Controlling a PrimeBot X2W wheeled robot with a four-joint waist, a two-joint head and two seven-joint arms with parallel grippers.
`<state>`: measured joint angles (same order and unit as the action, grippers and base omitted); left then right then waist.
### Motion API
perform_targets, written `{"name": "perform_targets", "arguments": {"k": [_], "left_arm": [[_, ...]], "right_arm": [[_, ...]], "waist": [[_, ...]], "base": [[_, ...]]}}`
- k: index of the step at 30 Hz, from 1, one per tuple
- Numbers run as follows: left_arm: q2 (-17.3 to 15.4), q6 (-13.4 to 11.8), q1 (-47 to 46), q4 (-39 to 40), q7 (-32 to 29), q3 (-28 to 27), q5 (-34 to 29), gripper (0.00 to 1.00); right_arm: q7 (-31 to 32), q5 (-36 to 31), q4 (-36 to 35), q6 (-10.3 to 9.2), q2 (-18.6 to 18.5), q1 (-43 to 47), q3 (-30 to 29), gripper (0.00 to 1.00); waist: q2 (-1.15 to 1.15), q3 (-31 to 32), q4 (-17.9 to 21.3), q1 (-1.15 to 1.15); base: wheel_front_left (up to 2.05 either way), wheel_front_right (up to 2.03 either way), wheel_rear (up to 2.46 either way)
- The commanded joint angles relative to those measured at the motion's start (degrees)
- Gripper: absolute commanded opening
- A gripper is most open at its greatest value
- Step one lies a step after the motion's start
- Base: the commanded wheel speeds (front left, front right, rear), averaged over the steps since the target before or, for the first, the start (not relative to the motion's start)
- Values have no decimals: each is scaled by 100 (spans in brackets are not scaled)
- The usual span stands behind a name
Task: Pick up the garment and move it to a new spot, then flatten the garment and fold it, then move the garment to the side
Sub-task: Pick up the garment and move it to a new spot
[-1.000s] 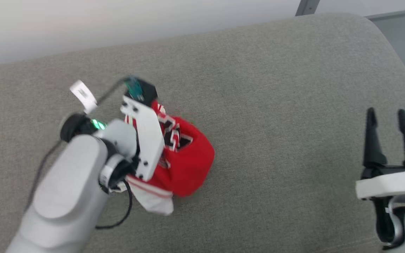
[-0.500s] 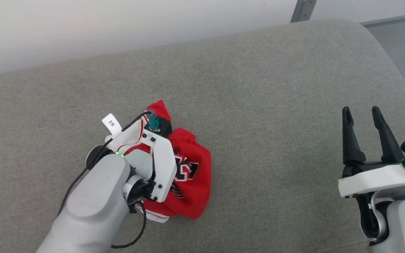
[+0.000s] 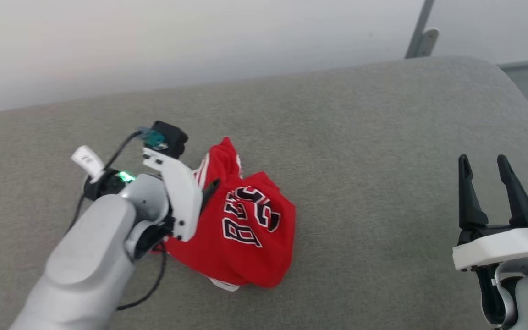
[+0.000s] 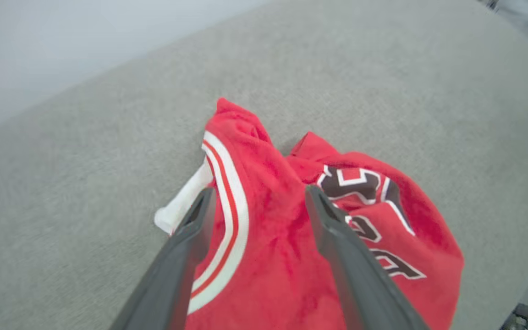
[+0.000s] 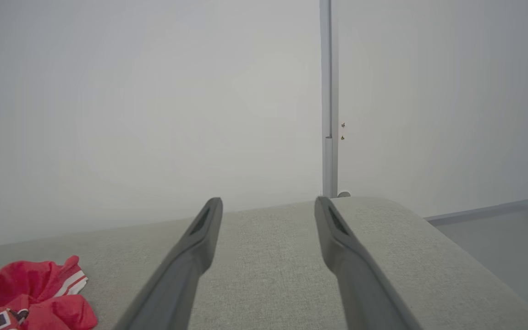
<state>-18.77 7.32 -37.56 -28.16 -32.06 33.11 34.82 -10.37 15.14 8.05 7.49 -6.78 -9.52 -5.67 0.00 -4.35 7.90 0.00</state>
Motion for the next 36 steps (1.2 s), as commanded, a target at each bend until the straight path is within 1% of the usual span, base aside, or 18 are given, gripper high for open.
{"name": "perform_targets", "arguments": {"k": [1,4,6,10,20,23,28,36], "left_arm": [[-159,12,145,209,442,-33,43,100],[-372,13,340,407,1091,-114,55,100],[-508,9,479,450,1556,-289,75,100],[-649,-28,814,560,2393,-506,31,100],[-961,-490,1886,894,4097,-1219,105,100],[-1000,-617,2265,1024,4395,-1413,182,100],[-1022,-827,2862,1305,4633,-1704,260,100],[-849,-921,3642,1549,4725,-2214,318,100]], "right_arm": [[0,-21,-20,0,5,60,-8,100],[-7,-37,-20,0,6,109,-43,100],[-8,-47,-10,0,-8,151,-52,100],[-9,-62,10,0,-40,250,-86,100],[-88,-112,-10,0,-43,462,-215,100],[-113,-101,-10,0,-48,509,-247,100],[-153,-117,-17,0,-53,554,-250,100],[-209,-90,23,0,-42,635,-256,100]], "waist": [[0,84,-123,0],[0,168,-235,0],[0,224,-306,0],[0,343,-456,0],[0,486,-769,0],[0,499,-845,0],[0,525,-930,0],[0,569,-966,0]], "base": [[0,0,0],[0,0,0],[0,0,0],[0,0,0],[0,0,0],[0,0,0],[0,0,0],[0,0,0]]}}
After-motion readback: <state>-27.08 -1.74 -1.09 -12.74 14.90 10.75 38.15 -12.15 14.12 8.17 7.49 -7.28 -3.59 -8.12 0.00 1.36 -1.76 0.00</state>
